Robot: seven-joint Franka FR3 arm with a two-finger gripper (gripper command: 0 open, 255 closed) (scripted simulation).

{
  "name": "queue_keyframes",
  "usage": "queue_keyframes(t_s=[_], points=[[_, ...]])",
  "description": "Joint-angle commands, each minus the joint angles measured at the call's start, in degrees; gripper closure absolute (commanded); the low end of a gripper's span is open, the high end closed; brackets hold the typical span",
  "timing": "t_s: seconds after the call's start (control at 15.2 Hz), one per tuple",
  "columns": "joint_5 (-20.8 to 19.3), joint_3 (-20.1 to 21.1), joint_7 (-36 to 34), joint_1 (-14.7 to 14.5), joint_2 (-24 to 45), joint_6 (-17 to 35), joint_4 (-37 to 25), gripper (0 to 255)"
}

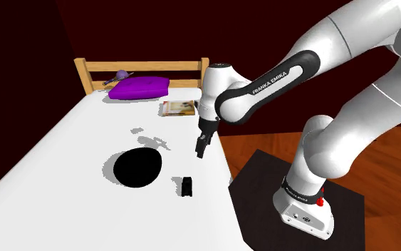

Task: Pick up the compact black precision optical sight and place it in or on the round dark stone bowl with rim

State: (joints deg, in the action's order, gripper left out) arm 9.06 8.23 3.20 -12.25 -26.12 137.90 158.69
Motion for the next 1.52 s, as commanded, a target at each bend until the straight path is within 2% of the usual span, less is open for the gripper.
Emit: queue_keyframes(t_s=[0.0, 0.33, 0.59, 1.12, 1.45], points=[[0.77, 1.18, -0.09, -1.15, 4.5, 5.12, -0.12, 0], [1.44, 4.01, -0.43, -3.25, 16.49, 17.28, -1.4, 0], [-1.08, 6.05, -2.52, -4.19, 26.77, 26.09, -3.97, 0], [-6.29, 4.25, -6.24, -5.48, 35.87, 33.34, -5.81, 0], [-6.2, 4.16, -6.17, -5.59, 35.87, 33.34, -5.81, 0]])
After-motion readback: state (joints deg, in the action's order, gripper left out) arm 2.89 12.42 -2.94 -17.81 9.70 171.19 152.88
